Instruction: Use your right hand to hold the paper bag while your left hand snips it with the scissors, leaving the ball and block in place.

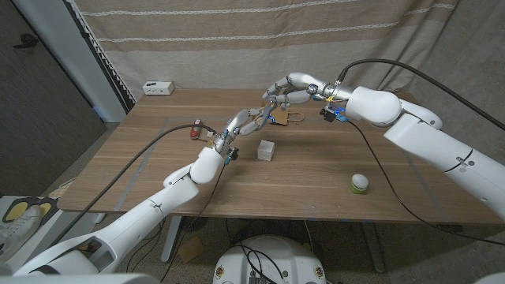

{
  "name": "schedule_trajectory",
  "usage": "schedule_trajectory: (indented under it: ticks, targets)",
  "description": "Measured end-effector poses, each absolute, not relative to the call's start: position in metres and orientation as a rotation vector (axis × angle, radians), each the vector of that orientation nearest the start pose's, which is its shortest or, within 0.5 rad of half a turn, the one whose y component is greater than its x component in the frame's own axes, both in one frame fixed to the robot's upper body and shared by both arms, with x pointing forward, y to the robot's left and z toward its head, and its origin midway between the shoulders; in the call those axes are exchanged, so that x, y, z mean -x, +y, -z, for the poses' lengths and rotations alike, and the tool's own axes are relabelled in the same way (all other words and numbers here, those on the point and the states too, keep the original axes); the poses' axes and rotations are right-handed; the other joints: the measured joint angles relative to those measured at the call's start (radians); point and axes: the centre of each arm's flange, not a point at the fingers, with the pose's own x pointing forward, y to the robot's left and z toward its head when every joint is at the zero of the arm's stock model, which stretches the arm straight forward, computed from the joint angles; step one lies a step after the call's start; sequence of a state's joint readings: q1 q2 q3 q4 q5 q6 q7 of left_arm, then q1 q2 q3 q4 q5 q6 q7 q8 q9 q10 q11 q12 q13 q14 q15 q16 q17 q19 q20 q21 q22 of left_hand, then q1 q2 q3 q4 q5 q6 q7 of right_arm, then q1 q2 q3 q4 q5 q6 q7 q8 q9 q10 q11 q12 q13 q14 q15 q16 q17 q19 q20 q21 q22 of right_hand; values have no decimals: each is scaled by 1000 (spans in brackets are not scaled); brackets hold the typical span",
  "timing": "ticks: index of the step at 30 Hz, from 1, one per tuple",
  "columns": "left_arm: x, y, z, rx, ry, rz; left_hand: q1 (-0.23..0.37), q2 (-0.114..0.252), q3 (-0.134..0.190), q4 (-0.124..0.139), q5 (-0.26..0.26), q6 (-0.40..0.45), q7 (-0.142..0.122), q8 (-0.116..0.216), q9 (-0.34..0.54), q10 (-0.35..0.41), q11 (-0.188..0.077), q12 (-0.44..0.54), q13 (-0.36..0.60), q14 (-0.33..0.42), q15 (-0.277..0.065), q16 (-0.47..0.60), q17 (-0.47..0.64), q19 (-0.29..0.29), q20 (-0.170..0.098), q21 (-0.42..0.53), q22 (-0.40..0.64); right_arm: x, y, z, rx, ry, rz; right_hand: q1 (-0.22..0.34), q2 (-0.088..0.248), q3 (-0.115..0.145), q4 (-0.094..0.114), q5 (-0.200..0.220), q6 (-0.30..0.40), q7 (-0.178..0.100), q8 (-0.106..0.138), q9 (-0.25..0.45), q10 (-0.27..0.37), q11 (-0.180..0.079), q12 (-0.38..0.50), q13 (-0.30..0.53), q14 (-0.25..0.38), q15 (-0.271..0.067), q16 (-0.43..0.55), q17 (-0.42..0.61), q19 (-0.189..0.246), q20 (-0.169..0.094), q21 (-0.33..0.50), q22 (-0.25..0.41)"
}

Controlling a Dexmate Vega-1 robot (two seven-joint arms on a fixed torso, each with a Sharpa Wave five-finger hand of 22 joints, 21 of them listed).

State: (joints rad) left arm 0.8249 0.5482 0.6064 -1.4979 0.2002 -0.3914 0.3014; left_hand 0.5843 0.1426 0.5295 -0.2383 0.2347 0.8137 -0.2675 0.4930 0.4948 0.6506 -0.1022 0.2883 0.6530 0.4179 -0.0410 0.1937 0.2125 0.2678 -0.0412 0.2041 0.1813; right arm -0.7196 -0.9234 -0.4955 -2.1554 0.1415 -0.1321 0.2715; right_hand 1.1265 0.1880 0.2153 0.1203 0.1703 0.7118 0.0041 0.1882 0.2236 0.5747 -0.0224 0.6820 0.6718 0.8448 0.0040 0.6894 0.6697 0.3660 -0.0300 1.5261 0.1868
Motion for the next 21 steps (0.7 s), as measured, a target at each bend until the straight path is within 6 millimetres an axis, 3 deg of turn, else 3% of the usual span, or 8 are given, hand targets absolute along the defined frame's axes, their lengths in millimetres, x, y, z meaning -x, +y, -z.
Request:
schedule_trajectory:
  ticks: [3, 4, 7, 8, 10, 14, 18, 21]
  targets:
    - [-589, 149, 19, -721, -979, 209, -13, -1, 10, -10, -3, 0, 0, 18, -13, 0, 0, -4, -2, -5, -5, 0, -4, 0, 0, 0, 0, -477, -143, -106, 1021, -794, -590, -42, -1, -7, 7, 4, -17, 0, 0, -5, -18, 18, -23, -15, -37, 37, -20, -11, -7, 7, -13, -6]
    - [-590, 150, 18, -719, -979, 207, -15, -1, 11, -11, -4, -6, -5, 37, -14, 1, 1, -4, -4, -5, -5, 0, -4, 0, 0, 0, 1, -477, -143, -106, 1019, -793, -589, -56, -1, -8, 8, 4, -24, 1, 0, -5, -19, 19, -29, -18, -52, 51, -28, -12, -11, 11, -18, -6]
    - [-590, 151, 18, -716, -977, 206, -26, -2, 21, -21, -10, -10, -2, 53, -16, 1, 1, -4, -2, -5, -5, 0, -4, 6, 6, 0, 3, -477, -143, -106, 1015, -793, -585, -87, 0, -12, 12, 4, -29, 3, 0, -5, -28, 22, -37, -27, -75, 73, -35, -16, -35, 16, -23, -6]
    - [-590, 151, 18, -715, -974, 206, -31, -1, 24, -24, -10, -18, -7, 69, -18, 1, 1, -4, -2, -5, -5, 0, -4, 9, 2, 0, 3, -477, -143, -106, 1013, -793, -584, -96, 1, -12, 12, 4, -36, 3, 0, -5, -38, 23, -42, -30, -94, 72, -36, -17, -53, 9, -25, -6]
    - [-590, 152, 19, -714, -973, 205, -46, -14, 77, 21, -10, -48, 1, 163, -25, -2, 13, -4, -3, -5, -5, 0, -4, 11, 0, 0, 3, -477, -143, -106, 1010, -794, -581, -117, 2, -17, 17, 4, -40, -1, 0, -5, -41, 26, -43, -35, -169, 37, -48, -20, -87, -11, -41, -9]
    - [-590, 152, 19, -710, -971, 206, -50, -11, 87, 12, -10, -48, 1, 165, -35, -2, 14, -7, -5, -5, -5, 0, -3, 11, 0, 0, 3, -476, -145, -105, 1007, -793, -571, -152, 0, -22, 22, 4, -48, 1, 0, -5, -49, 26, -43, -42, -213, 36, -71, -26, -111, -11, -39, -7]
    - [-589, 151, 19, -709, -972, 207, -62, -7, 100, 0, -18, -54, 4, 201, -46, -2, 14, -7, -6, -5, -5, 0, -3, 11, 0, 0, 3, -477, -146, -105, 1005, -794, -565, -169, 2, -26, 26, 4, -48, 1, 5, -10, -48, 26, -43, -47, -237, 28, -76, -29, -125, -11, -43, -10]
    - [-589, 151, 19, -709, -973, 208, -70, -4, 106, -7, -18, -54, 4, 207, -54, -2, 14, -7, -9, -5, -5, 0, -3, 11, 0, 0, 3, -476, -149, -105, 1003, -793, -555, -181, 0, -26, 26, 4, -48, 1, 5, -10, -48, 26, -43, -51, -262, 17, -78, -30, -129, -14, -45, -10]
